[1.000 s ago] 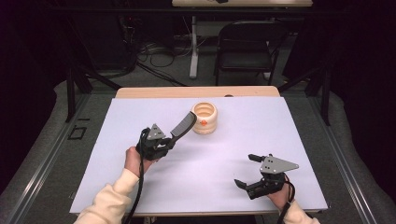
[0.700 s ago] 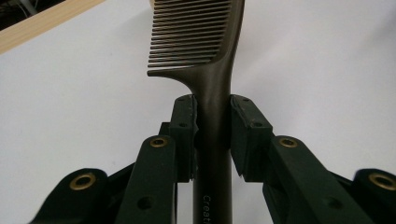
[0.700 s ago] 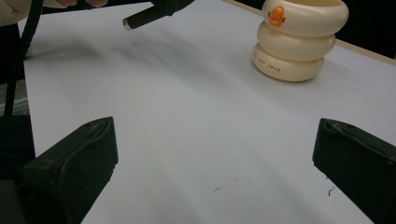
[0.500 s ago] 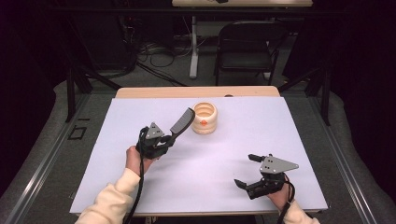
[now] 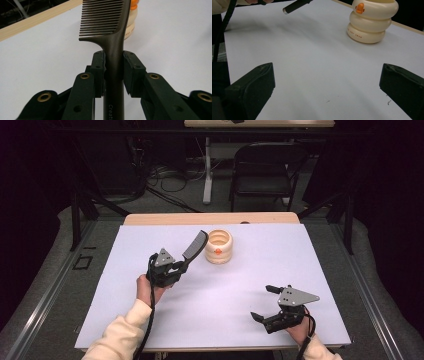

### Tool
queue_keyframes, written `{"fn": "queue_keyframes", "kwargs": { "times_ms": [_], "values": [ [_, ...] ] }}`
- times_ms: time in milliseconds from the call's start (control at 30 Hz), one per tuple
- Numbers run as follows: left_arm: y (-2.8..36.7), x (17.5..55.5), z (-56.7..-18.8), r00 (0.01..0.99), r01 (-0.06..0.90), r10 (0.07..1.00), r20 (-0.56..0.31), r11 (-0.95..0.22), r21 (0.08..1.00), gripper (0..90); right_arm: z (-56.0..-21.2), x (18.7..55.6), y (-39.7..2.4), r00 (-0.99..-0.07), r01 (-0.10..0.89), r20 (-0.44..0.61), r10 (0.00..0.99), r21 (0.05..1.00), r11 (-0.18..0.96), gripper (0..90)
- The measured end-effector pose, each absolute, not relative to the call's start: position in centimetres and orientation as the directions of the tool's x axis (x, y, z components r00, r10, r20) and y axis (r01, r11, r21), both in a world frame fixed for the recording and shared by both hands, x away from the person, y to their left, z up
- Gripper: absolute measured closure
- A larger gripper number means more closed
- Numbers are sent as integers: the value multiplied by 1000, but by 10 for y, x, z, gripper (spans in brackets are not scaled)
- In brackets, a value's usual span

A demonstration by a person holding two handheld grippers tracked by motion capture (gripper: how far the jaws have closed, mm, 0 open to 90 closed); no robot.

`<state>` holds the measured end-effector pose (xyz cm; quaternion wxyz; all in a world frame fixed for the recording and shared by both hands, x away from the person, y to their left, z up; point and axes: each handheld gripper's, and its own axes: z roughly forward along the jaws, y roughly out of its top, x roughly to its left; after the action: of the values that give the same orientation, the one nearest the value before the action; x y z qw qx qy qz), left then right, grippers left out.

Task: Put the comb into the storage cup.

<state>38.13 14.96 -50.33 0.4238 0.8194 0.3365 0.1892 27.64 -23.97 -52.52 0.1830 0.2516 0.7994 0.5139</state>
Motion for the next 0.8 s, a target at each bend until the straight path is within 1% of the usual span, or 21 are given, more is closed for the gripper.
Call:
{"fn": "queue_keyframes", "kwargs": {
  "times_ms": [633, 800],
  "values": [
    [149, 388, -502, 682, 382, 731, -19, -335, 861, 721, -526, 277, -238, -806, 216, -35, 591, 912, 349, 0],
    [147, 391, -502, 684, 379, 729, -23, -329, 865, 721, -526, 277, -238, -806, 213, -38, 591, 912, 350, 0]
  ]
}}
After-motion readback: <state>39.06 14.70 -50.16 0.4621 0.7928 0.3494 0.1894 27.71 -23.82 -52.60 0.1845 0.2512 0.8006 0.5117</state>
